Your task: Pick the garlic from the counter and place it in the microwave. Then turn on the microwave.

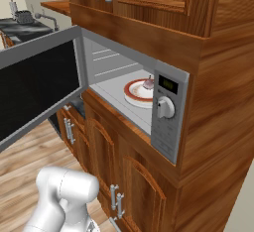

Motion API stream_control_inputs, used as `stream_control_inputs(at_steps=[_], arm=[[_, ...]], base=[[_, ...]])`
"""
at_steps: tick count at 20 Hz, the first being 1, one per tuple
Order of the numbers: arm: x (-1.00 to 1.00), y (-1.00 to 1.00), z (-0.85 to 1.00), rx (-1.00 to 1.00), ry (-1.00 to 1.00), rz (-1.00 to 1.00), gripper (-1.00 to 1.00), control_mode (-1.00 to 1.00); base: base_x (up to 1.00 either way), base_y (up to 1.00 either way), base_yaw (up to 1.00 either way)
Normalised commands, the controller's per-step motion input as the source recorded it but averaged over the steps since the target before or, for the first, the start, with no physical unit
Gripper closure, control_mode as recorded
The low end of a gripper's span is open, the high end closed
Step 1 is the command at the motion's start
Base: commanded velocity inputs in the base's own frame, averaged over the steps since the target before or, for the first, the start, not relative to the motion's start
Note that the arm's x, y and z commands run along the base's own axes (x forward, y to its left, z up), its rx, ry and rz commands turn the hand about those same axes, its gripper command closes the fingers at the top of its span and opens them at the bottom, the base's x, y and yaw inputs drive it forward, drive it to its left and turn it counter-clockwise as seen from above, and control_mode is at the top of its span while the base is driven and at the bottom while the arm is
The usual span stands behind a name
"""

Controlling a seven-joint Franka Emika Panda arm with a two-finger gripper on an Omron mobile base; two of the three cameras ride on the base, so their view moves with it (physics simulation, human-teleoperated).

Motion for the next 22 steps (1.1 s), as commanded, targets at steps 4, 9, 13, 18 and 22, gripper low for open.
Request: stream_control_inputs(at_steps=[4,9,13,18,22], arm=[[0.4,0.08,-0.18,0.0,0.0,0.0,-1.0,-1.0],[0.41,0.11,-0.16,0.0,0.0,0.0,-1.0,-1.0],[0.25,0.32,-0.13,0.0,0.0,0.0,-1.0,-1.0],[0.13,0.36,-0.1,0.0,0.0,0.0,-1.0,-1.0],[0.41,0.13,-0.09,0.0,0.0,0.0,-1.0,-1.0]], base=[[0.0,0.0,0.0],[0.0,0.0,0.0],[0.0,0.0,0.0],[0.0,0.0,0.0],[0.0,0.0,0.0]])
